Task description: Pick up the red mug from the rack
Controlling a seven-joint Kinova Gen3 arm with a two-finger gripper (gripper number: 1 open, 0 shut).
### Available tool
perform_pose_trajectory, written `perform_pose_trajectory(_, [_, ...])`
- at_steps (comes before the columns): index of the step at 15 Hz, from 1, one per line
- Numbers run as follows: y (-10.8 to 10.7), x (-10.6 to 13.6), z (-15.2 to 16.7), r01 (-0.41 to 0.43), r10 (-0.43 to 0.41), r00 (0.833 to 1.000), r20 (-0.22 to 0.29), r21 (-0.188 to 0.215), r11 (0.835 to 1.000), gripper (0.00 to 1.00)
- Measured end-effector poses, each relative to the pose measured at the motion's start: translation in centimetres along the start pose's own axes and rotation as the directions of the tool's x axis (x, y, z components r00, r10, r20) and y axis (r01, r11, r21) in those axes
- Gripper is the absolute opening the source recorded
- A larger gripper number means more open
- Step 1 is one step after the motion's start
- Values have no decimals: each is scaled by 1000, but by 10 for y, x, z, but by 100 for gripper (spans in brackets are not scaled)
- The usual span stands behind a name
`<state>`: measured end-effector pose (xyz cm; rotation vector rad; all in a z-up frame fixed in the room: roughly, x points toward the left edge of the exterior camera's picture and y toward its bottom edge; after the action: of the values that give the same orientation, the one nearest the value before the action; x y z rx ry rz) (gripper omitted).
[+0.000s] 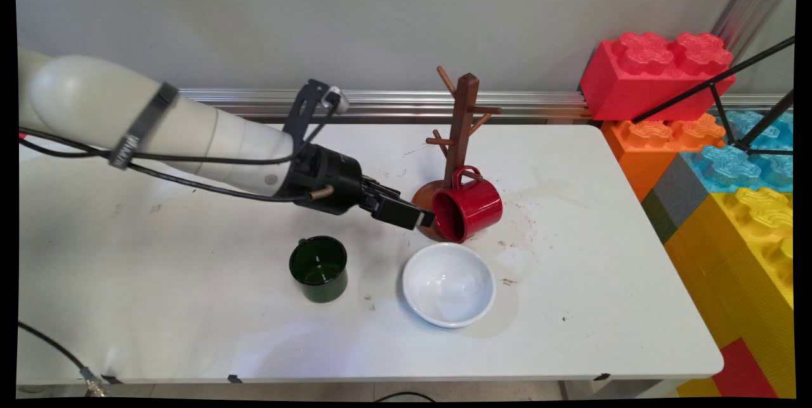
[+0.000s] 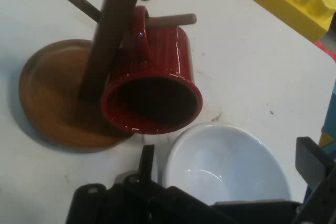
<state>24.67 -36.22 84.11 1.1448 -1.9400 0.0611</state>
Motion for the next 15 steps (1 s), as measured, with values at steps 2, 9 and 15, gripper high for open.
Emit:
perform_pose_trajectory(2, [2,-4,9,9,-9,1000,1,0,1000,100])
perform_pose_trajectory(9, [4,-16,34,73,-73,997,-10,6,997,100])
perform_pose_trajectory(15, [5,-21,48,127,-128,991,-31,-9,992,100])
